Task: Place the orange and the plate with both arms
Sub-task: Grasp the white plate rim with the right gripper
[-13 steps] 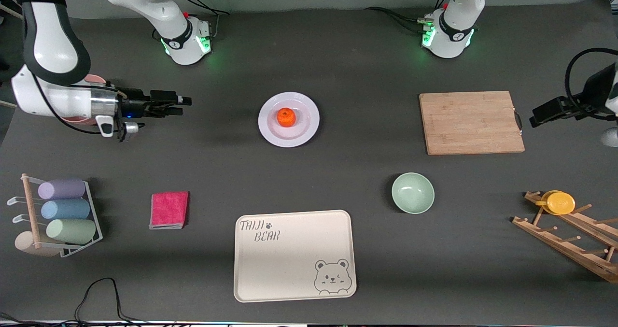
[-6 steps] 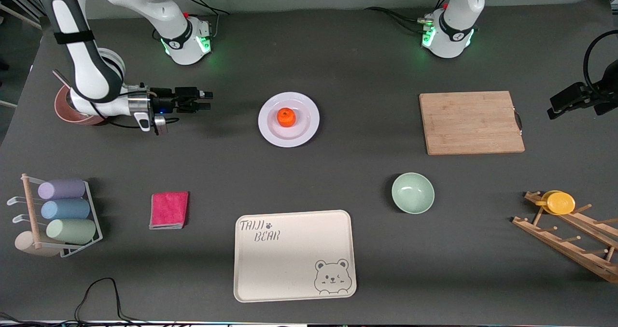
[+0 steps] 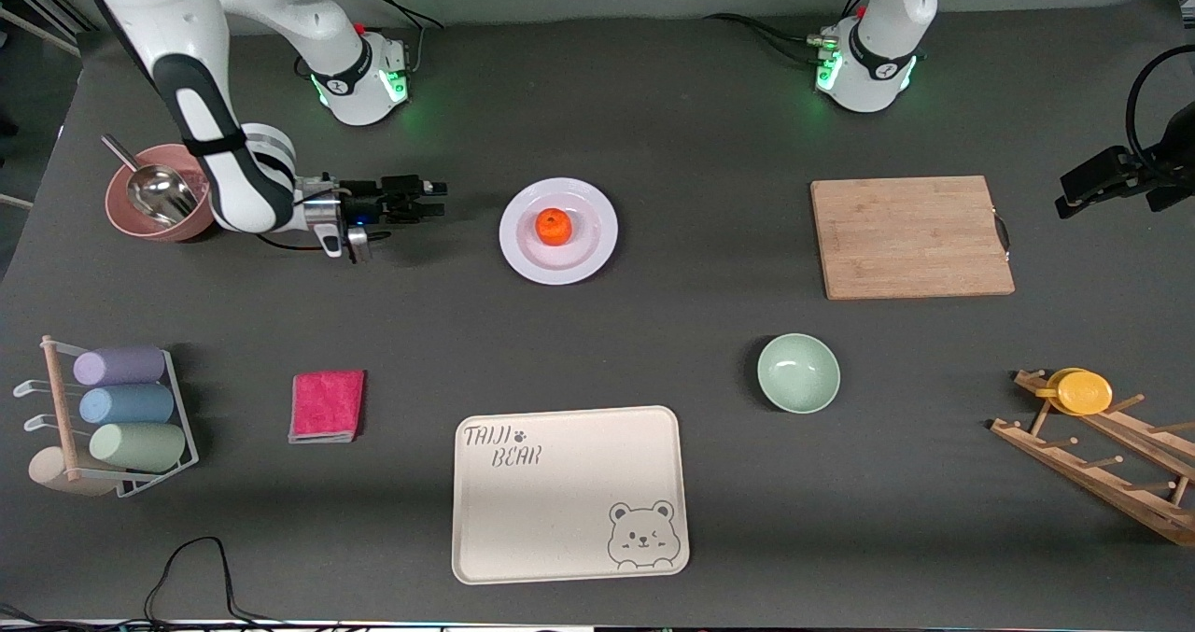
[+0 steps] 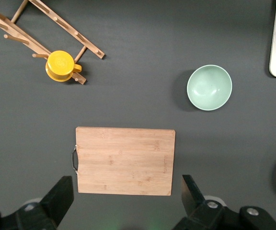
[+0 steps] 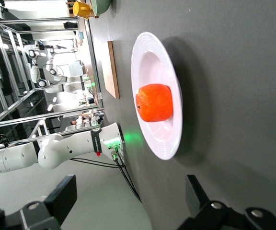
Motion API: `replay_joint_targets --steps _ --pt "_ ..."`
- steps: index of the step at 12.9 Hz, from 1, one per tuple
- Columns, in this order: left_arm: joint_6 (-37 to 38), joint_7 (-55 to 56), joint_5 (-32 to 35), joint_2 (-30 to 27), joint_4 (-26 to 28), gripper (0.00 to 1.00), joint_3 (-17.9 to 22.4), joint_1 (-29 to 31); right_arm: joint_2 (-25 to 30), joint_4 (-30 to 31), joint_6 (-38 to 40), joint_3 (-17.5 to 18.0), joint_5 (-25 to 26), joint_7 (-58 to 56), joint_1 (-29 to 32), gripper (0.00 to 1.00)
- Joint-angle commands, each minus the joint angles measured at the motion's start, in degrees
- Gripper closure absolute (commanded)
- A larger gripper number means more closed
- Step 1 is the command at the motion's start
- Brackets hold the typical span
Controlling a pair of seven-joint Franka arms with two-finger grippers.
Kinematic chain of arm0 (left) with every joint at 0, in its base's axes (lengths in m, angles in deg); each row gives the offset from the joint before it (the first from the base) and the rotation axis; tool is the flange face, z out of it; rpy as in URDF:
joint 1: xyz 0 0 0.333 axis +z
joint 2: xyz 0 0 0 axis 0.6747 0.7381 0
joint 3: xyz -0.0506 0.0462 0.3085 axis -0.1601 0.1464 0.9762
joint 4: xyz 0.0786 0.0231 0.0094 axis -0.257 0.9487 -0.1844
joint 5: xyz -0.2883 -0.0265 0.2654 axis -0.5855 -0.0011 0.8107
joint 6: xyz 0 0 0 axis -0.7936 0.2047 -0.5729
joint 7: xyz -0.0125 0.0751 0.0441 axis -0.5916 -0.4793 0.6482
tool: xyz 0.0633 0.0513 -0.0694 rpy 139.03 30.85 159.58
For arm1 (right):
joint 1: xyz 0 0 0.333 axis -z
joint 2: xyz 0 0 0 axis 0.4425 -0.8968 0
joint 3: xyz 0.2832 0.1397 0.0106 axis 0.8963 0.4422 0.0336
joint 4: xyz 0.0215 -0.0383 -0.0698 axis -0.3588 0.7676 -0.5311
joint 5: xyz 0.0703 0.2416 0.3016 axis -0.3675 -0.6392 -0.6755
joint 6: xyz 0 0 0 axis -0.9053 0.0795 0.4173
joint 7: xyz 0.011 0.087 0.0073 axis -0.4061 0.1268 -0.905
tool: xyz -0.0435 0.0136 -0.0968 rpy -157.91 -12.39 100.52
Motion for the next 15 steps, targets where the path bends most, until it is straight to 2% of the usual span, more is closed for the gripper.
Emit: replay_joint_targets --steps 1,7,11,14,15 --pt "-1.8 -0.56 0.24 -1.07 1.82 0.0 0.31 -1.04 -5.3 -2.67 1.01 -0.23 -4.32 -5.72 -2.92 0.0" --pt "-5.77 -1.52 -0.55 -1.07 2.97 0.0 0.31 -1.04 -11.02 -5.48 0.39 0.12 -15.65 -7.76 -9.77 0.0" --pt "-7.18 -1.44 -0.2 -1.24 4.11 0.0 0.31 -1.04 -12.42 -6.8 0.31 0.12 -19.35 -9.24 -12.94 0.0" --pt "-6.83 -1.44 -0.2 -1.16 3.77 0.0 0.31 -0.87 -13.66 -7.94 0.31 0.12 -20.06 -10.22 -13.21 0.01" --pt "-6.57 -1.52 -0.37 -1.16 3.5 0.0 0.31 -0.6 -13.66 -8.03 0.22 0.21 -20.32 -10.31 -13.47 0.05"
